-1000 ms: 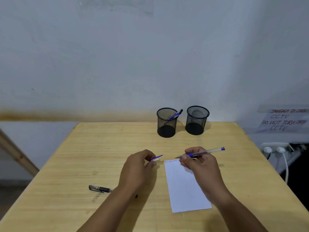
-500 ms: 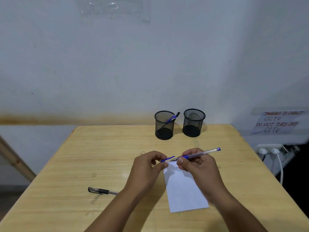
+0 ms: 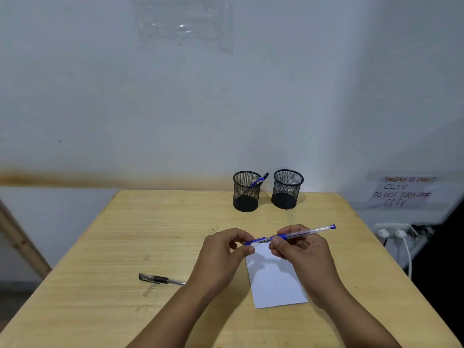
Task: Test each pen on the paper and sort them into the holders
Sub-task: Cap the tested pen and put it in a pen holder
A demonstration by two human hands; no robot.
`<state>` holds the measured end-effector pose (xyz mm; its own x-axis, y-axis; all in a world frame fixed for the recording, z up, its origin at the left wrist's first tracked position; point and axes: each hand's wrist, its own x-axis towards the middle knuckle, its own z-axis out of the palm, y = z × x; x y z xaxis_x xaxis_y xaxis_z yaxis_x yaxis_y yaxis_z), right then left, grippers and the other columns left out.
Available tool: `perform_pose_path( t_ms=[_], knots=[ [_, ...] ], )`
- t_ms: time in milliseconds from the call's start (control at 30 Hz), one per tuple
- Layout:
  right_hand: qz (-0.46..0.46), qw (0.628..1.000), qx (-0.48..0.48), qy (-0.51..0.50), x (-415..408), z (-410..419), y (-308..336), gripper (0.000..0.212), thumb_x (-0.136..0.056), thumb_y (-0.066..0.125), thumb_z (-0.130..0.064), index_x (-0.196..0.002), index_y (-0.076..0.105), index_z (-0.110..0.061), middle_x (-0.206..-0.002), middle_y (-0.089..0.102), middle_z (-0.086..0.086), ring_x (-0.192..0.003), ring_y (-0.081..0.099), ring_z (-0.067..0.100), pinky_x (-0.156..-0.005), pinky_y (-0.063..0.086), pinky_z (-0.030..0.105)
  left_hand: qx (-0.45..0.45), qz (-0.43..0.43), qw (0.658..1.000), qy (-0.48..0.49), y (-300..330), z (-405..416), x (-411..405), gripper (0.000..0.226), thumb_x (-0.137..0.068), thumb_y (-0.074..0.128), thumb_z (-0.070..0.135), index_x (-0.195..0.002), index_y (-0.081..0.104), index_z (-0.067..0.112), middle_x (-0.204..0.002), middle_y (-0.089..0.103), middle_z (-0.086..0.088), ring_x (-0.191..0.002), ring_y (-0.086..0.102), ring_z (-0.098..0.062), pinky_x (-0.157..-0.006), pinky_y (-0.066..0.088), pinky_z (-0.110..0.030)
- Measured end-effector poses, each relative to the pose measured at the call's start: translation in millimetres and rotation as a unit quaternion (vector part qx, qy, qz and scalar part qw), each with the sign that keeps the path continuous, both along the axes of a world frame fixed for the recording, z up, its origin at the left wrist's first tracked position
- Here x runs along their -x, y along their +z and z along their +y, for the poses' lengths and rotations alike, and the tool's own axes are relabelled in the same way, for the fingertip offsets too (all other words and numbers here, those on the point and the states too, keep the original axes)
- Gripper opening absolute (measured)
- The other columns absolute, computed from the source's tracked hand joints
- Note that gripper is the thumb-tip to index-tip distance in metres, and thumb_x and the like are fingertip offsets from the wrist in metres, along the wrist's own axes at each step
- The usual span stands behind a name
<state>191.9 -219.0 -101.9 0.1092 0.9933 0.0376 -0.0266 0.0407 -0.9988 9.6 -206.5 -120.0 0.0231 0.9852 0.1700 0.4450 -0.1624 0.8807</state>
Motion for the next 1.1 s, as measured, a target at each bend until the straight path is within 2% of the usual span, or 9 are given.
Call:
perform_pose_path(
  t_ms=[67, 233, 400, 567, 667, 767, 933, 1100],
  knots=[
    [0.009, 1.0, -0.004, -0.004, -1, -6, 1, 0.011, -0.083, 0.073, -0.001, -0.092, 0.067, -0.003, -0.078, 0.076, 0.013, -0.076, 0.074, 0.023, -0.072, 0.059, 0.026, -0.003, -0.002, 1.0, 0.0, 1, -4, 0, 0.014, -0.082, 0.075, 0.019, -0.083, 0.073, 0.034, -0.077, 0.064, 0.03, -0.069, 0.05, -0.002, -0.062, 0.037, -0.016],
    [-0.004, 1.0, -0.007, -0.019, -4, -16, 0, 0.009, -0.084, 0.073, -0.003, -0.091, 0.068, -0.004, -0.077, 0.076, 0.012, -0.075, 0.073, 0.022, -0.076, 0.058, 0.031, -0.006, -0.005, 1.0, -0.013, 4, -12, -2, 0.014, -0.082, 0.076, 0.02, -0.084, 0.073, 0.034, -0.074, 0.064, 0.03, -0.068, 0.05, -0.001, -0.06, 0.039, -0.011],
    [-0.043, 0.999, -0.008, -0.018, -2, -21, 2, 0.009, -0.081, 0.077, -0.004, -0.087, 0.071, -0.009, -0.076, 0.077, 0.007, -0.072, 0.074, 0.018, -0.073, 0.058, 0.029, -0.017, 0.005, 0.999, -0.038, 8, -15, -9, 0.014, -0.083, 0.075, 0.021, -0.085, 0.074, 0.034, -0.08, 0.068, 0.022, -0.07, 0.053, 0.001, -0.062, 0.041, -0.01],
    [-0.036, 0.999, -0.01, -0.03, -7, -20, 4, 0.01, -0.079, 0.079, -0.004, -0.085, 0.074, -0.01, -0.077, 0.077, 0.01, -0.078, 0.074, 0.026, -0.08, 0.059, 0.04, -0.022, -0.016, 0.998, -0.052, 14, -13, -17, 0.013, -0.084, 0.074, 0.017, -0.084, 0.074, 0.03, -0.075, 0.069, 0.013, -0.063, 0.052, 0.001, -0.058, 0.041, -0.011],
    [-0.029, 0.999, -0.016, -0.035, -10, -20, 3, 0.01, -0.079, 0.078, -0.003, -0.085, 0.074, -0.009, -0.078, 0.077, 0.011, -0.077, 0.074, 0.025, -0.077, 0.059, 0.037, -0.015, -0.035, 0.997, -0.06, 15, -11, -22, 0.013, -0.085, 0.073, 0.015, -0.085, 0.074, 0.028, -0.077, 0.072, 0.009, -0.069, 0.06, -0.005, -0.061, 0.044, -0.014],
    [-0.023, 0.999, -0.021, -0.031, -15, -20, 4, 0.009, -0.08, 0.077, -0.001, -0.085, 0.073, -0.008, -0.077, 0.077, 0.011, -0.076, 0.074, 0.023, -0.074, 0.059, 0.033, -0.011, -0.039, 0.997, -0.059, 15, -9, -28, 0.013, -0.085, 0.074, 0.014, -0.085, 0.076, 0.027, -0.076, 0.073, 0.014, -0.072, 0.064, -0.001, -0.062, 0.047, -0.011],
    [0.07, 0.997, -0.013, -0.041, -22, -6, 1, 0.012, -0.084, 0.072, -0.002, -0.094, 0.068, -0.005, -0.085, 0.076, 0.015, -0.08, 0.073, 0.021, -0.073, 0.058, 0.029, 0.006, -0.097, 0.994, -0.054, 16, 1, -48, 0.009, -0.083, 0.077, 0.014, -0.086, 0.077, 0.022, -0.077, 0.075, 0.008, -0.073, 0.068, -0.003, -0.063, 0.046, -0.01],
    [0.151, 0.985, 0.01, -0.085, -33, 26, -1, 0.015, -0.088, 0.069, -0.005, -0.1, 0.061, 0.0, -0.093, 0.073, 0.02, -0.086, 0.074, 0.029, -0.076, 0.059, 0.033, 0.012, -0.105, 0.992, -0.073, 13, 28, -71, 0.015, -0.083, 0.078, 0.019, -0.097, 0.077, 0.024, -0.085, 0.076, 0.009, -0.081, 0.07, -0.009, -0.074, 0.055, -0.02]
  ],
)
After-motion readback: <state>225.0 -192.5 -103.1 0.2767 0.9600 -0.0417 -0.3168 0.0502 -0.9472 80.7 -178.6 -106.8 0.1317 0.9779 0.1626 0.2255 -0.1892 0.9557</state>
